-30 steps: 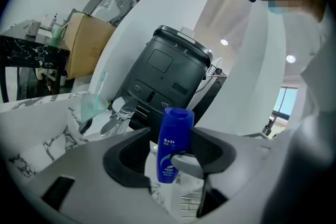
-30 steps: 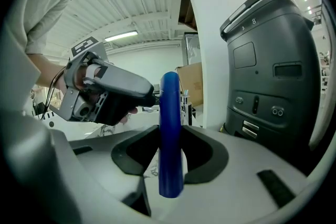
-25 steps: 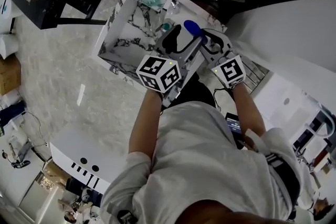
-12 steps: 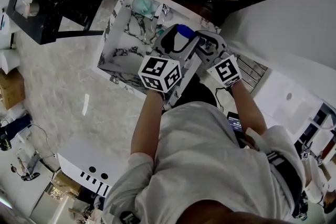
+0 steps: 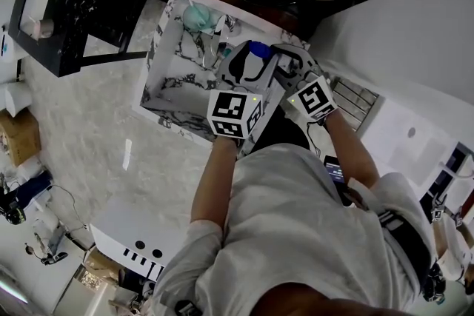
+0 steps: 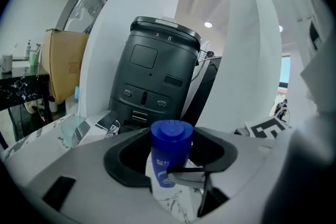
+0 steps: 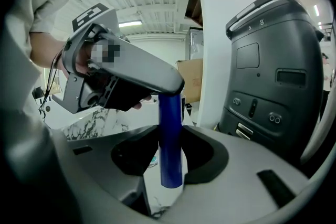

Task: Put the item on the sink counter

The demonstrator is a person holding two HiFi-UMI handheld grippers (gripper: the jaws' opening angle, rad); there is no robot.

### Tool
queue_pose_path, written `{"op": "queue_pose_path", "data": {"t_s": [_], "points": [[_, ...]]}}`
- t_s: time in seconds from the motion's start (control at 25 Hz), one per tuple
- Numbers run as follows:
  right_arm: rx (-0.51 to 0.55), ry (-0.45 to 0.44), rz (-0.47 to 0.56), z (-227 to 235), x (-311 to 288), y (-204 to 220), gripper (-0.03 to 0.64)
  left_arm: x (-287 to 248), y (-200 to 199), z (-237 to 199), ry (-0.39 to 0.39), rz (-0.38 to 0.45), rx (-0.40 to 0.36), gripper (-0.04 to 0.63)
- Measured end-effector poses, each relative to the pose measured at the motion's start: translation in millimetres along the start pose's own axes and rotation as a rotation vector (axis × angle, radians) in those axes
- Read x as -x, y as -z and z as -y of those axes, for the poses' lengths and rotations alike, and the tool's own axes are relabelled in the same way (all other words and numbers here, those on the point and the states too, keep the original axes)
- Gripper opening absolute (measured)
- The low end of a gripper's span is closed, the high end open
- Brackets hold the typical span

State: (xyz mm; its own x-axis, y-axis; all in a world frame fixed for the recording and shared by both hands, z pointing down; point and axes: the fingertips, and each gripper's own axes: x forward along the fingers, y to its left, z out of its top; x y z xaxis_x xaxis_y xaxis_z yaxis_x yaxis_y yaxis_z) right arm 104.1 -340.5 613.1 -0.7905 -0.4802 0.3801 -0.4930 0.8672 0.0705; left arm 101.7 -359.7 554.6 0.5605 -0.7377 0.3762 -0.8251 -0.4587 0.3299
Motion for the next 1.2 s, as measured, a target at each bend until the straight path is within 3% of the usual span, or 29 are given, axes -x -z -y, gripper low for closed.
{"op": "queue_pose_path", "data": {"t_s": [0.68, 1.2], "points": [[-0.030, -0.031, 0.002, 7.3, -25.9, 9.8, 0.137, -15.2, 7.4, -12.6, -0.098, -0.055, -0.116, 0.255], [-0.042, -0.045, 0.001, 11.1, -37.2, 13.2, 0.138, -21.5, 6.9, -19.9, -0.119, -0.066, -0.132, 0.255]]}}
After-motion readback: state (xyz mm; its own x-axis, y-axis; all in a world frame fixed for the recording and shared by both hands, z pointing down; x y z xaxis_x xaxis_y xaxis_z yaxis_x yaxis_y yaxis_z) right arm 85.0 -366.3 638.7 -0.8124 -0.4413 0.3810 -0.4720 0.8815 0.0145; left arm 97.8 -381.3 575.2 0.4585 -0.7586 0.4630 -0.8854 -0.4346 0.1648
